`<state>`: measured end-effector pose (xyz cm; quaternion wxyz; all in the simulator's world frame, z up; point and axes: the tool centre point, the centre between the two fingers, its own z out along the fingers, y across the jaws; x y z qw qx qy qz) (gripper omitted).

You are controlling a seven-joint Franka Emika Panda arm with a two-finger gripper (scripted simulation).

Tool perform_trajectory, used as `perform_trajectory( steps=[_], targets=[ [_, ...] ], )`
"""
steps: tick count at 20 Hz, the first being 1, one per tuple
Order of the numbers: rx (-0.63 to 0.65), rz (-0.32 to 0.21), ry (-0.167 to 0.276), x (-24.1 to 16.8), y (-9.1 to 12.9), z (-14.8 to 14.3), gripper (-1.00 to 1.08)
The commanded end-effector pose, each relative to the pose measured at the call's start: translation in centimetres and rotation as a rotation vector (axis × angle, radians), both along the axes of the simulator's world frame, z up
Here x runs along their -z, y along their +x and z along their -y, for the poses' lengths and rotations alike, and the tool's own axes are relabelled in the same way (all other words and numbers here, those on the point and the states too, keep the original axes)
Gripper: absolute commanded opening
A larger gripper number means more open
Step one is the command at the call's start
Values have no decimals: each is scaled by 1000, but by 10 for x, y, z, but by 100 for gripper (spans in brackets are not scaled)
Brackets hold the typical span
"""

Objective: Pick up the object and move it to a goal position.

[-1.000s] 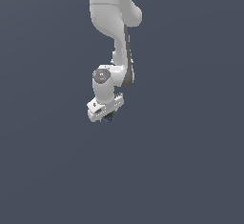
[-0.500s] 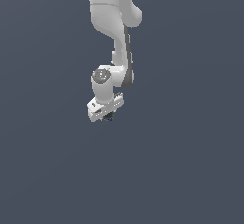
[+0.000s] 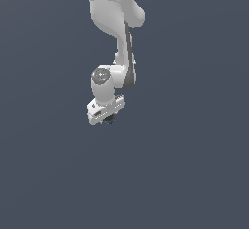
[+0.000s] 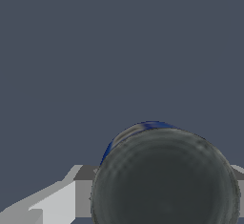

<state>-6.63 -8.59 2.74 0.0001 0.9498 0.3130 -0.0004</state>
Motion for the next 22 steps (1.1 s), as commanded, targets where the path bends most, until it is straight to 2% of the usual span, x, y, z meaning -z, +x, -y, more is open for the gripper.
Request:
perform_trajectory(
  steps=[1,22],
  targets=[
    [0,2,0,-10,6,5,-100],
    [-1,1,1,-148,86,75,-100]
  ],
)
